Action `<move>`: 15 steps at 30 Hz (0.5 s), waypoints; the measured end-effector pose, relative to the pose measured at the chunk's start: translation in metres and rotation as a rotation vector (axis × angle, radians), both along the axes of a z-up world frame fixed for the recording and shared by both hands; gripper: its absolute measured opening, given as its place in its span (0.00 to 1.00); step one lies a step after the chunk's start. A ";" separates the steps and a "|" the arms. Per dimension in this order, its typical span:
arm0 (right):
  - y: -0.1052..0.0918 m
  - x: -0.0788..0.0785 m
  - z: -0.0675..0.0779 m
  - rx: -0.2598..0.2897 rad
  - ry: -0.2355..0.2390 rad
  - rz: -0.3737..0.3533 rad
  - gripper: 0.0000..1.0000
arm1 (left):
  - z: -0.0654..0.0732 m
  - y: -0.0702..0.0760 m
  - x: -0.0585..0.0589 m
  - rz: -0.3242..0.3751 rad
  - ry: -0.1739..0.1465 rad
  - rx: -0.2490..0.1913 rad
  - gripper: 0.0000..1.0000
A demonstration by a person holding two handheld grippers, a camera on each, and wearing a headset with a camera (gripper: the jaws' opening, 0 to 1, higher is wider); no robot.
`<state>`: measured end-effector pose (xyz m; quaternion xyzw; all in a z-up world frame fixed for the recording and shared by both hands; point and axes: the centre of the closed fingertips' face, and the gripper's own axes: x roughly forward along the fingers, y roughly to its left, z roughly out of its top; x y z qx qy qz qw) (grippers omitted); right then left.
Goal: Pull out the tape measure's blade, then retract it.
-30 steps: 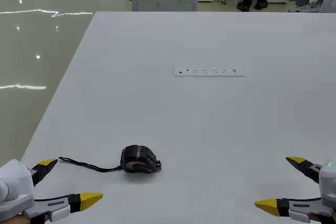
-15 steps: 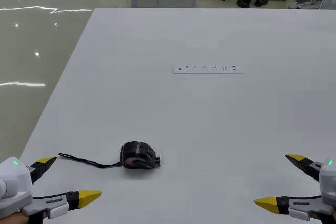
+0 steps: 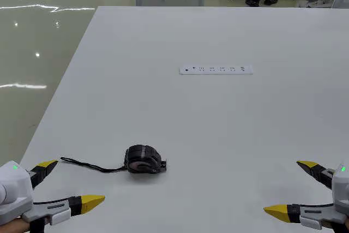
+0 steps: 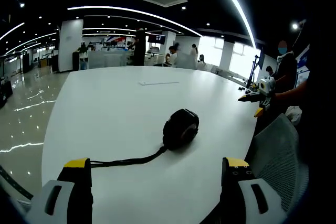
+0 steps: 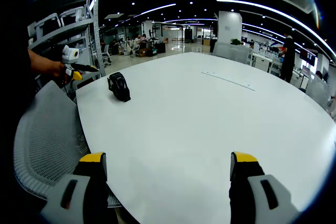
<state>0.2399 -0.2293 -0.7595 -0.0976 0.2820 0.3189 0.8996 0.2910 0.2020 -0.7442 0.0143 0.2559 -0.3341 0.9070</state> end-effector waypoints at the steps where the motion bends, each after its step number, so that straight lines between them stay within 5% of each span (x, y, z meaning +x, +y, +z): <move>1: 0.000 0.000 0.000 0.001 -0.001 0.000 1.00 | 0.000 0.000 0.000 0.001 0.000 -0.001 1.00; 15: 0.005 -0.005 -0.002 0.002 0.007 0.009 1.00 | -0.002 0.000 -0.004 0.011 0.007 -0.006 1.00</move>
